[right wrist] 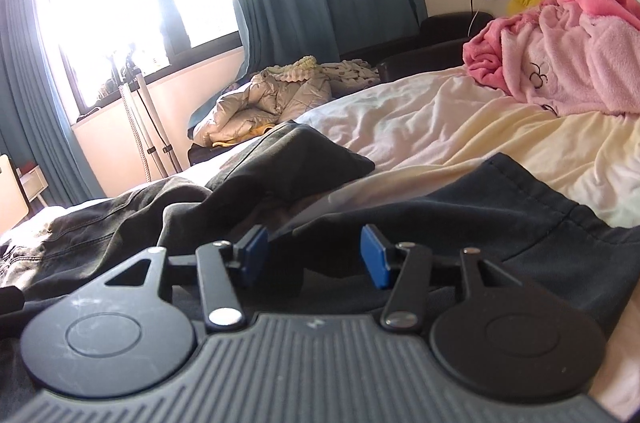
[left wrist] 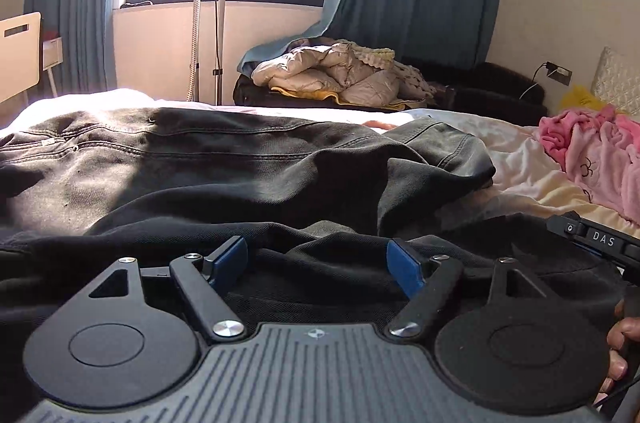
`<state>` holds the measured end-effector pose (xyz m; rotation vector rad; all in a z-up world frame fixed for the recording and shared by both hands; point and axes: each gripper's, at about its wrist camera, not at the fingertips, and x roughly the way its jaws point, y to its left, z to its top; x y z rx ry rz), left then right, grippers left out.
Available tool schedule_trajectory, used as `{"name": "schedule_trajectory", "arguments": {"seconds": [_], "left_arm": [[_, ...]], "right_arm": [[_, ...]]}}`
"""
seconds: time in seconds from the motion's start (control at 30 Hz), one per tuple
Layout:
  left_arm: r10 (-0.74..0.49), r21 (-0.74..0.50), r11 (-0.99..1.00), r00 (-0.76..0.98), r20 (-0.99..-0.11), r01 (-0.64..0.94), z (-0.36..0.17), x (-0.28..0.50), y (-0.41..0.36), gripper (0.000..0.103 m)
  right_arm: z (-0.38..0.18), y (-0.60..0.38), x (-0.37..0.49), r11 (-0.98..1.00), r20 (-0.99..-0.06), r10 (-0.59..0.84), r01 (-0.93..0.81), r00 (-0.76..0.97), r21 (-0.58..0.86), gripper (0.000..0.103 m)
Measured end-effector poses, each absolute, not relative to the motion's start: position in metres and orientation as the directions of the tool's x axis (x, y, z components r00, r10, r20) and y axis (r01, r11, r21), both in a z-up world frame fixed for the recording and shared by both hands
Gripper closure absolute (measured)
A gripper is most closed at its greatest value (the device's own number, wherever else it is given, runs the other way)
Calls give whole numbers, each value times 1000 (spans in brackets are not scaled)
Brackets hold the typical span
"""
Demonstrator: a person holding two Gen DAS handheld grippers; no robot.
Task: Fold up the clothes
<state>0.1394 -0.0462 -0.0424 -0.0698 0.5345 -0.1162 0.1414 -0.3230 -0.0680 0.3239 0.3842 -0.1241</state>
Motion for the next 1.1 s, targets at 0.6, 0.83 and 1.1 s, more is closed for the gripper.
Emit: {"name": "schedule_trajectory", "arguments": {"seconds": [0.6,0.83,1.1], "left_arm": [[-148,-160,983,889,-434,85,-19,147,-5,14],[-160,-219,974,869,-469,61,-27,160,32,13],[-158,-233,972,848,-505,42,-49,182,49,13]], "right_arm": [[-54,-287,159,987,-335,-38,88,942,135,48],[-44,-306,276,946,-451,72,82,890,313,17],[-92,-384,341,582,-475,32,370,879,724,17]]}}
